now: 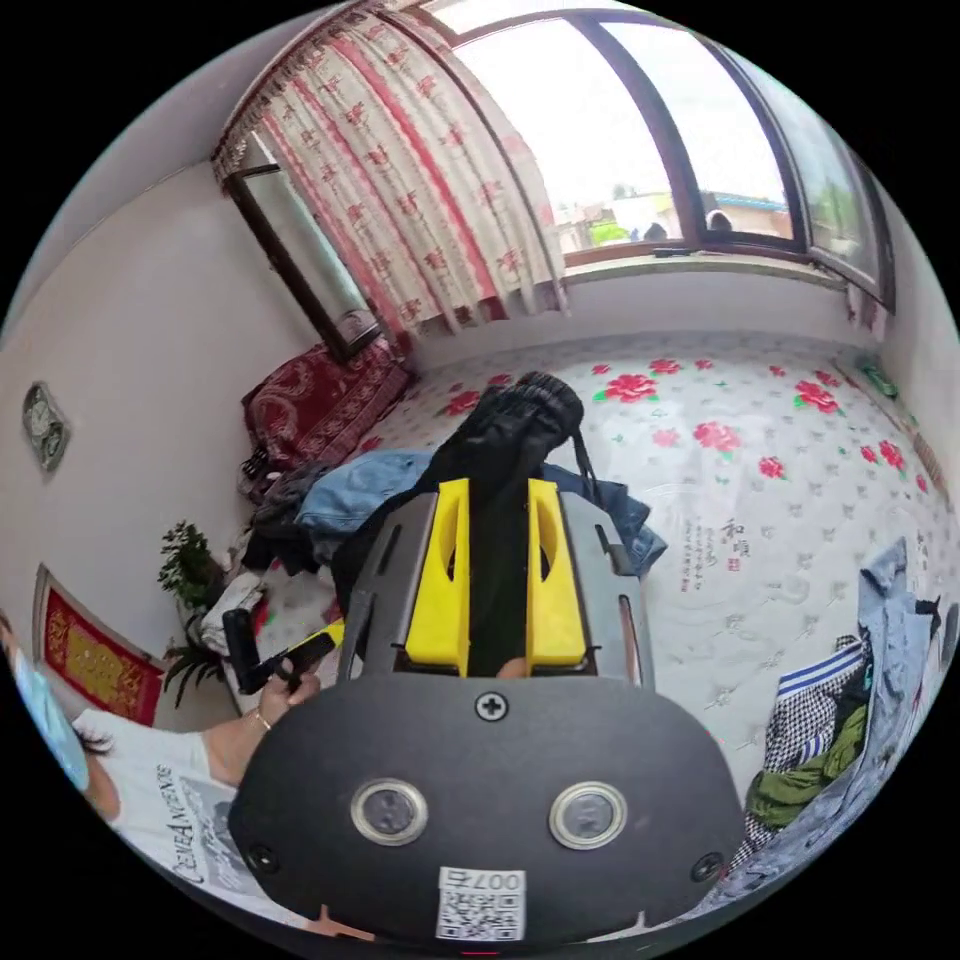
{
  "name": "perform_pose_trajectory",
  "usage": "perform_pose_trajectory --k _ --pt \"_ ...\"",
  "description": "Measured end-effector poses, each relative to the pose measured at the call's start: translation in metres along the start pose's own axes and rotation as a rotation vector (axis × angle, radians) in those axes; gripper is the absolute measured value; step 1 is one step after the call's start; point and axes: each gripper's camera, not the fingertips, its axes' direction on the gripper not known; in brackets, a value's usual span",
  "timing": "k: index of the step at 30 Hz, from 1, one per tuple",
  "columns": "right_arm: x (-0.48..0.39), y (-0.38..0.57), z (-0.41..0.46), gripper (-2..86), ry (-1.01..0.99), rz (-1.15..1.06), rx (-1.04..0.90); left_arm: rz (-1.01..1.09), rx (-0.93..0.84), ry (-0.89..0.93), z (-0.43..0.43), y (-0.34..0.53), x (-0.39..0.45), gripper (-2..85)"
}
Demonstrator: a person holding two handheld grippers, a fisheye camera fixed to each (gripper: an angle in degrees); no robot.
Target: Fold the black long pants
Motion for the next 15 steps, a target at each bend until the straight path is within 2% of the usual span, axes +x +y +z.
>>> perform_pose_trajectory --k 1,3,5,7,9,12,14,15 --pt "0.010 0.023 0.021 2.7 0.022 0.053 -0.005 0.053 -0.088 -0.096 0.020 0.014 -0.007 9.8" --pt "0.026 0.075 0.057 3.1 -0.054 0.092 -0.053 0.149 -0.235 -0.188 0.042 0.047 -0.015 10.0" --pt "0.050 0.165 0.105 3.6 -0.073 0.166 -0.206 0.216 -0.370 -0.301 0.052 0.088 -0.025 9.5" --pt "0.069 0.239 0.122 3.9 0.001 0.233 -0.325 0.285 -0.531 -0.412 0.050 0.141 -0.036 8.3" --pt "0.085 0.300 0.112 4.1 0.124 0.280 -0.375 0.303 -0.629 -0.488 0.042 0.172 -0.043 7.9" --pt "0.115 0.366 0.052 4.2 0.403 0.396 -0.353 0.335 -0.734 -0.584 0.028 0.205 -0.043 7.1" --pt "0.142 0.396 -0.014 4.3 0.738 0.545 -0.309 0.340 -0.774 -0.615 0.028 0.214 -0.041 7.0" --pt "0.148 0.402 -0.031 4.4 0.820 0.582 -0.298 0.328 -0.801 -0.620 0.032 0.219 -0.039 7.0"
